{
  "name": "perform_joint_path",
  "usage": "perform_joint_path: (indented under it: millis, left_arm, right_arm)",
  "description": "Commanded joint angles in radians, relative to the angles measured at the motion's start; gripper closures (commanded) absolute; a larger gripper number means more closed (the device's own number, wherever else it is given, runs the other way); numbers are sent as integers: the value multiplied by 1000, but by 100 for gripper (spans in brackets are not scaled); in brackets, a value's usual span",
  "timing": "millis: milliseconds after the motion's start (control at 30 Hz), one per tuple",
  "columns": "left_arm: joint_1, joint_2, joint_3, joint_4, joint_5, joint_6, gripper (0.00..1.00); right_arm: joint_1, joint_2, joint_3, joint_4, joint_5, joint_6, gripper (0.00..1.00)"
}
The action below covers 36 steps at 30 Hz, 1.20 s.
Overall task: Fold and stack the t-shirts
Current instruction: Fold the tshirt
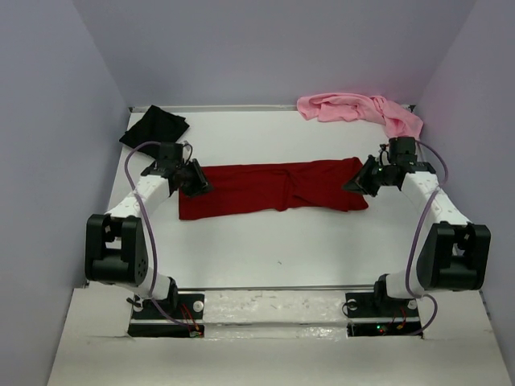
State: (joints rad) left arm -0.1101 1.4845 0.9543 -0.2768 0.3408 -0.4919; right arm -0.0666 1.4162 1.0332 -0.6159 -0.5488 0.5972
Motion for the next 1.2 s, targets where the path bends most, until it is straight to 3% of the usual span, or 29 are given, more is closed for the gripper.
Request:
perform_joint_path:
  millis: [0, 400, 433, 467, 500, 667, 833, 933, 1067, 1167]
  left_arm:
    - [1, 8, 32, -21, 9, 29, 68]
    - [1, 49, 66, -97, -54, 92, 63]
    - [1, 53, 72, -104, -72, 96, 59]
    - [1, 56, 77, -111, -82, 104, 47]
    - [1, 57, 84, -114, -86, 110, 46]
    - [1, 83, 110, -154, -175, 128, 44]
    - [1, 148, 115, -162, -198, 131, 46]
    - [1, 166, 113, -159, -200, 128, 44]
    - [1, 186, 120, -167, -217, 138, 45]
    - [1, 212, 133, -180, -243, 147, 45]
  right_arm:
    - [-4, 30, 51, 31, 21, -17, 100]
    - [-33, 139, 11, 73, 95, -40, 100]
    - [-33, 157, 13, 88, 95, -37, 100]
    - [-33, 167, 19, 96, 95, -33, 100]
    - [-33, 174, 24, 103, 86, -33, 100]
    - [-33, 222, 57, 96, 165, -78, 91]
    - [-33, 268, 82, 59, 234, -105, 89]
    - [-33, 286, 88, 50, 271, -116, 75]
    - [-33, 290, 111, 36, 302, -143, 78]
    - [-33, 312, 133, 9, 361, -166, 75]
